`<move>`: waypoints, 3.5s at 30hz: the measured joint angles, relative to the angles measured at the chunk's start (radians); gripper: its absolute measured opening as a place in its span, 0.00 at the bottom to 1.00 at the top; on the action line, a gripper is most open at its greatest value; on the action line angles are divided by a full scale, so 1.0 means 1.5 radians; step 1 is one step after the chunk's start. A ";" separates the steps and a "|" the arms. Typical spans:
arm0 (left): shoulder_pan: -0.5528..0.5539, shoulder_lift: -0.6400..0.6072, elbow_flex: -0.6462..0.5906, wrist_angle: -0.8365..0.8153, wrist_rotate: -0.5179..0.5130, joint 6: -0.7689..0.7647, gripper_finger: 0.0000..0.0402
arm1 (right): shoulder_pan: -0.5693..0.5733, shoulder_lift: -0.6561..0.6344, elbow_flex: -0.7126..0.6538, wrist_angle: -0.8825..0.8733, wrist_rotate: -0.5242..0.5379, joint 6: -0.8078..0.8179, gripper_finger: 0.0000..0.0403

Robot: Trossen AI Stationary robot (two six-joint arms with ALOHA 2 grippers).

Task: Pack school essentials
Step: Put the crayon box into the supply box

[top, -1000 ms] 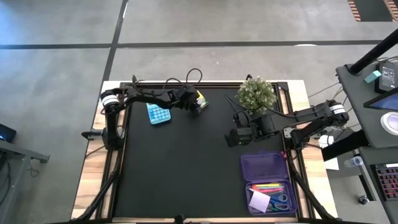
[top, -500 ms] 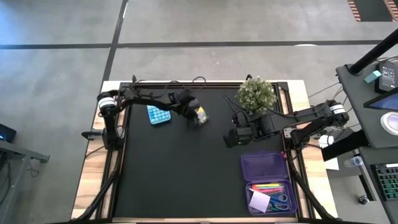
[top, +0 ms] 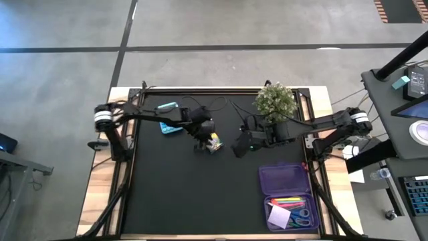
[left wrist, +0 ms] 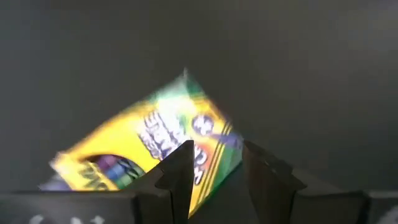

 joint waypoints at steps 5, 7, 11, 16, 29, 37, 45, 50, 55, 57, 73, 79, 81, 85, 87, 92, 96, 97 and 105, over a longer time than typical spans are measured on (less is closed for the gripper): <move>-0.003 -0.073 -0.018 -0.035 -0.081 -0.140 0.29 | -0.029 0.048 -0.001 0.009 0.001 0.064 0.64; -0.002 -0.098 -0.037 -0.035 -0.110 -0.224 0.29 | -0.037 0.074 -0.001 0.014 0.000 0.086 0.64; 0.000 -0.144 -0.084 -0.027 -0.192 -0.368 0.29 | -0.051 0.132 -0.001 0.039 -0.010 0.111 0.64; 0.000 -0.156 -0.144 -0.007 -0.254 -0.485 0.29 | -0.081 0.193 -0.001 0.054 -0.019 0.161 0.64; -0.011 -0.133 -0.207 0.135 -0.263 -0.359 0.29 | -0.099 0.233 -0.001 0.136 -0.019 0.149 0.64; -0.017 -0.134 -0.267 0.250 -0.276 -0.283 0.29 | -0.107 0.232 -0.001 0.165 -0.019 0.137 0.64; -0.018 -0.137 -0.321 0.282 -0.287 -0.261 0.29 | -0.108 0.232 -0.001 0.196 -0.019 0.129 0.64; -0.018 -0.135 -0.342 0.275 -0.294 -0.256 0.29 | -0.109 0.231 -0.001 0.251 -0.024 0.121 0.64; -0.018 -0.134 -0.342 0.281 -0.293 -0.257 0.29 | -0.116 0.234 -0.001 0.330 -0.073 0.096 0.64; -0.018 -0.134 -0.342 0.285 -0.293 -0.258 0.29 | -0.119 0.240 -0.001 0.357 -0.107 0.095 0.64; -0.020 -0.135 -0.334 0.316 -0.250 -0.260 0.29 | -0.118 0.281 0.008 0.476 -0.194 0.126 0.64; -0.022 -0.136 -0.333 0.342 -0.238 -0.261 0.29 | -0.122 0.288 0.017 0.475 -0.194 0.127 0.70; -0.024 -0.136 -0.333 0.356 -0.230 -0.261 0.29 | -0.124 0.292 0.025 0.477 -0.194 0.128 0.70; -0.027 -0.136 -0.329 0.362 -0.228 -0.261 0.29 | -0.127 0.308 0.044 0.476 -0.194 0.132 0.70; -0.028 -0.136 -0.329 0.363 -0.228 -0.261 0.29 | -0.131 0.314 0.049 0.476 -0.194 0.134 0.70; -0.030 -0.136 -0.329 0.364 -0.224 -0.261 0.29 | -0.139 0.333 0.056 0.475 -0.193 0.179 0.69; -0.033 -0.136 -0.329 0.362 -0.220 -0.261 0.29 | -0.141 0.344 0.056 0.471 -0.194 0.203 0.67; -0.033 -0.136 -0.329 0.361 -0.218 -0.261 0.29 | -0.141 0.346 0.056 0.470 -0.194 0.216 0.67; -0.033 -0.136 -0.329 0.361 -0.177 -0.259 0.29 | -0.139 0.351 0.066 0.419 -0.196 0.237 0.61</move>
